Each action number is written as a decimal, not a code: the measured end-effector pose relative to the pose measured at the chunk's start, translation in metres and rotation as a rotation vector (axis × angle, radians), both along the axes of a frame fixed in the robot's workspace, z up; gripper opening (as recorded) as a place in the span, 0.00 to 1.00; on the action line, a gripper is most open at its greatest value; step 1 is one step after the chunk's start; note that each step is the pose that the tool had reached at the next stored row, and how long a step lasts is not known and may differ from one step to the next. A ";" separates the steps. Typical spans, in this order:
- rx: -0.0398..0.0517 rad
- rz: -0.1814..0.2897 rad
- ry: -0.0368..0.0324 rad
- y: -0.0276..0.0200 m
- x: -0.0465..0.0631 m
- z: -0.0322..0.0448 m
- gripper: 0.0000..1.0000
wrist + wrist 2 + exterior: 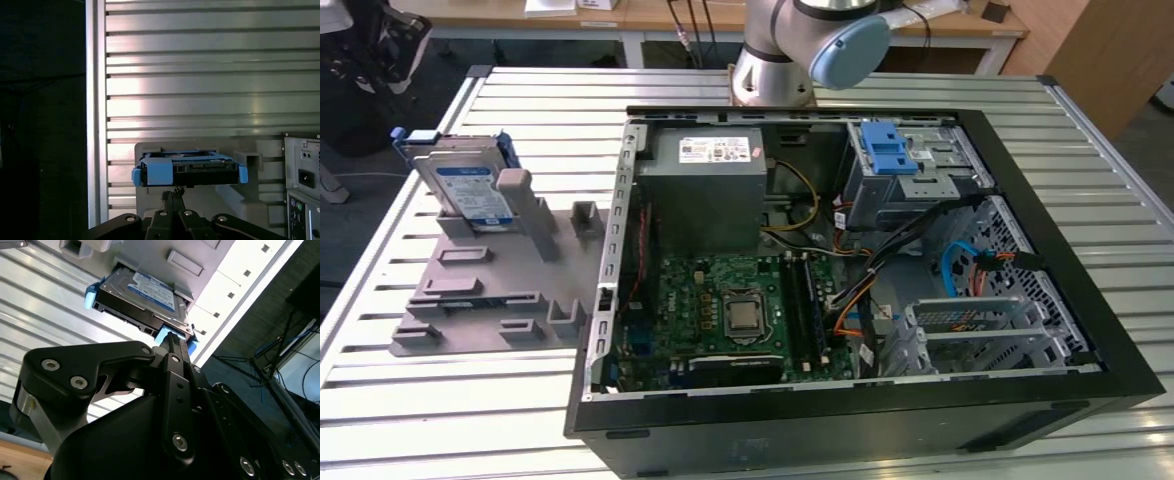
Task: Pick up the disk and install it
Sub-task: 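Pick up the disk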
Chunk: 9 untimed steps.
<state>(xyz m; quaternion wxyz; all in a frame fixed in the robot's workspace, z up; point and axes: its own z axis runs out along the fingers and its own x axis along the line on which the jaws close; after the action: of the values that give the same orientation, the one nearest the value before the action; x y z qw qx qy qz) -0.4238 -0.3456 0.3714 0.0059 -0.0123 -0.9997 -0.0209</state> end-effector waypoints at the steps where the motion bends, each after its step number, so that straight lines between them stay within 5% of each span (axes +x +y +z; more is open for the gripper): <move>1: 0.0000 0.013 0.0000 0.0000 0.000 0.0000 0.11; 9: 0.0000 0.099 0.0000 0.0000 0.000 0.0000 0.11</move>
<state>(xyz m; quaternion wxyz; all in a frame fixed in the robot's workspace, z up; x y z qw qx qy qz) -0.4237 -0.3457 0.3714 0.0069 0.0374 -0.9991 -0.0206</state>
